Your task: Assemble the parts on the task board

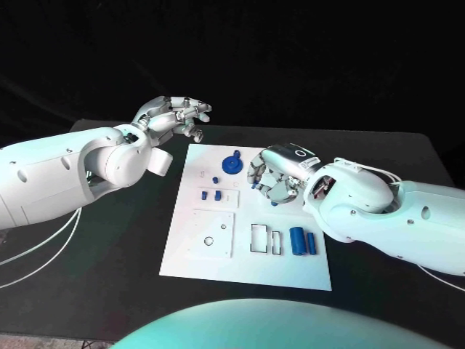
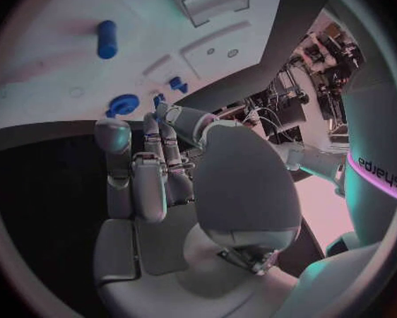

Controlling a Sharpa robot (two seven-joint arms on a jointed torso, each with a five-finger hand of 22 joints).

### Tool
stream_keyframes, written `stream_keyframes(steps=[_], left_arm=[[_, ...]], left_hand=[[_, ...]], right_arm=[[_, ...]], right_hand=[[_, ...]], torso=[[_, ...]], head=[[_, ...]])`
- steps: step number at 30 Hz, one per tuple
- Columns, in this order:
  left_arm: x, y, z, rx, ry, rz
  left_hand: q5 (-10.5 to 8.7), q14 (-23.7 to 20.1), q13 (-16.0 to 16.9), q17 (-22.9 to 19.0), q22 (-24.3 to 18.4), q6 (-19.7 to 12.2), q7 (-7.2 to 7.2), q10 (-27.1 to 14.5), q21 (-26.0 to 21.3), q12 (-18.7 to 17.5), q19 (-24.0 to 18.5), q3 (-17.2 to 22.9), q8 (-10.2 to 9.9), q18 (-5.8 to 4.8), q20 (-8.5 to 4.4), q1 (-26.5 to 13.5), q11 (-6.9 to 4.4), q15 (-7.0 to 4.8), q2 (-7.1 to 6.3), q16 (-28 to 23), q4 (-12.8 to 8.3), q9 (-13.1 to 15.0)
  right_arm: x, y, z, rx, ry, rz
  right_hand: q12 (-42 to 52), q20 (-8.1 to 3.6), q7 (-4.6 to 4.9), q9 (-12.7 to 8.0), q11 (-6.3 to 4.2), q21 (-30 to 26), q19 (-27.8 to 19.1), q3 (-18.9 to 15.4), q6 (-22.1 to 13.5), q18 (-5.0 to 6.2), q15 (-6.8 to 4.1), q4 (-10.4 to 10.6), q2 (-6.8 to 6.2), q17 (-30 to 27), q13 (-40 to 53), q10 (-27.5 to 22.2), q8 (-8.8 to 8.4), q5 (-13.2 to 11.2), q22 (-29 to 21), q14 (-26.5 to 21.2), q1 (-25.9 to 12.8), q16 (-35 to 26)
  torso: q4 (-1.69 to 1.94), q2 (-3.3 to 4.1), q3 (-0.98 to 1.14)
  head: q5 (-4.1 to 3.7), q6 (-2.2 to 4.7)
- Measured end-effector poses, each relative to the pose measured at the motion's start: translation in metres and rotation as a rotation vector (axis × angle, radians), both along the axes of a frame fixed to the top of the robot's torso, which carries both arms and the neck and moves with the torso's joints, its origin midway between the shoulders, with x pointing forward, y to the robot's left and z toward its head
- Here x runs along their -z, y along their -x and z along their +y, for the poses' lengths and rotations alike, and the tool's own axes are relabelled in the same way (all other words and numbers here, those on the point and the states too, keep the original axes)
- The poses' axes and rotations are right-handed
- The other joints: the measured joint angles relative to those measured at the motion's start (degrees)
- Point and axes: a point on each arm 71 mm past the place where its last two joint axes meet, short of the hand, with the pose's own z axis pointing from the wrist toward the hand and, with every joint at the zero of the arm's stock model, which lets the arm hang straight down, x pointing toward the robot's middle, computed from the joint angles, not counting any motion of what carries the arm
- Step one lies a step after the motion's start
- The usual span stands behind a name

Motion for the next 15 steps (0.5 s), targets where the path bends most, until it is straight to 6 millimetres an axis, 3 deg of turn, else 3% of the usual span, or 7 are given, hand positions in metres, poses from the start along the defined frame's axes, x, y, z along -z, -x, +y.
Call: stream_keyframes(steps=[7,15], left_arm=[[0.001,-0.001,-0.005,0.010,0.003,0.002],[0.001,-0.002,-0.012,0.024,0.007,0.005]], left_hand=[[0.00,0.0,0.0,0.0,0.0,0.0,0.00,0.0,0.0,0.0,0.0,0.0,0.0,0.00,0.00,0.0,0.00,0.00,0.00,0.0,0.0,0.0],[0.00,0.0,0.0,0.0,0.0,-0.2,-0.20,0.0,0.0,0.0,0.0,0.0,0.0,0.00,0.00,0.0,0.00,0.00,0.00,0.0,0.0,0.0]], right_arm=[[0.018,0.019,0.030,-0.070,-0.021,0.046],[0.043,0.034,0.049,-0.110,-0.022,0.088]], right_hand=[[0.0,0.00,0.00,0.1,0.00,0.0,0.0,0.1,0.0,0.00,0.00,-0.1,0.00,-0.1,0.0,0.0,0.00,-0.2,0.0,0.0,0.0,0.0],[0.0,0.00,0.00,0.2,0.00,0.0,0.0,0.2,0.0,0.00,0.00,-0.2,0.00,-0.1,0.0,0.0,0.00,0.1,0.0,0.0,0.0,0.0]], torso=[[-0.08,0.01,-0.07],[-0.08,0.05,-0.07]], head=[[2.29,-0.04],[3.67,-0.04]])
